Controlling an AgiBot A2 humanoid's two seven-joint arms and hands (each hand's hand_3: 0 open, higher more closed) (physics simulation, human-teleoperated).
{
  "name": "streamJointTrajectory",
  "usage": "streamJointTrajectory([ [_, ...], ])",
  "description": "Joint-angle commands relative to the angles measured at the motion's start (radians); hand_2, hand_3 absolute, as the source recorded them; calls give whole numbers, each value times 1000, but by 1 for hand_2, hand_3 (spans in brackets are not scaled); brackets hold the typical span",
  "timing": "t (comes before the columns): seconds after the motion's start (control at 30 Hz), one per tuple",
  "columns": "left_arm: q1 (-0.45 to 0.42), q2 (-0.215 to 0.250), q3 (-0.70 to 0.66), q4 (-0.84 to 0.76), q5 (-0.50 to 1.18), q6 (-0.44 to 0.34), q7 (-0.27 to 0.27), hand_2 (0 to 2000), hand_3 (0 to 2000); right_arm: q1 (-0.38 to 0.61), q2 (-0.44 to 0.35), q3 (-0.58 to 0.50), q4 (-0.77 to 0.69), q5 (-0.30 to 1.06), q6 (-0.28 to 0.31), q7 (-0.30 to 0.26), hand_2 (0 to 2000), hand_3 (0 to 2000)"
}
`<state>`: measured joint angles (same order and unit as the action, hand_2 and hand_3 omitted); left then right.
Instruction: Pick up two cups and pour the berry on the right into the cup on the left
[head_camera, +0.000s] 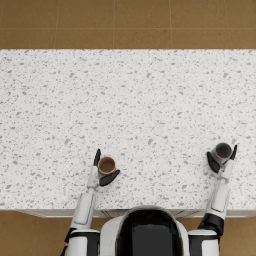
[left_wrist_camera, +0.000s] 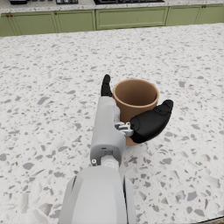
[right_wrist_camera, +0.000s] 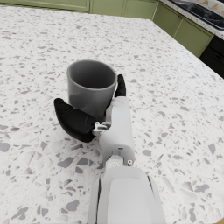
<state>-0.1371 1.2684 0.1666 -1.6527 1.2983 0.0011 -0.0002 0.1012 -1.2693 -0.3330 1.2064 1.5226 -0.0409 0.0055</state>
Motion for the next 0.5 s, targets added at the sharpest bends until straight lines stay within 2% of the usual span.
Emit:
streamJointTrajectory([
  [0.03,23,10,6,42,0,-6,-1,0,0,15,3,-7,5,0,2,0,0,0],
  [0.1,20,12,13,42,0,-14,-2,0,0,11,-1,-15,45,-1,13,-2,0,0],
  [0.13,20,13,12,29,0,-14,-2,0,0,12,-2,-7,19,-1,20,-3,0,0],
  [0.17,28,18,14,20,0,-13,-1,0,0,5,-5,-24,80,-1,25,-4,0,0],
  [0.2,27,19,10,24,0,-11,-1,0,0,13,-5,-24,79,-1,29,-4,0,0],
  [0.23,24,19,-6,14,0,-9,0,1361,327,7,-7,-37,67,-1,32,-5,0,0],
  [0.27,23,21,-10,6,0,-23,0,2000,653,13,-7,-43,72,-1,34,-5,1361,327],
  [0.3,19,21,-9,-6,0,-31,0,2000,980,2,-12,-47,105,-2,55,-6,2000,653],
  [0.33,20,24,-5,-14,0,-37,0,2000,1280,6,-12,-58,115,-2,82,-8,2000,980],
  [0.37,24,27,-5,-18,0,-32,-1,2000,1280,10,-13,-59,118,-1,108,-9,2000,1280],
  [0.43,29,33,-1,-11,0,-27,-3,2000,1280,19,-13,-57,102,-2,116,-5,2000,1280],
  [0.5,22,34,3,-89,0,-23,-4,2000,1280,0,-22,-49,192,-2,113,-3,2000,1280],
])
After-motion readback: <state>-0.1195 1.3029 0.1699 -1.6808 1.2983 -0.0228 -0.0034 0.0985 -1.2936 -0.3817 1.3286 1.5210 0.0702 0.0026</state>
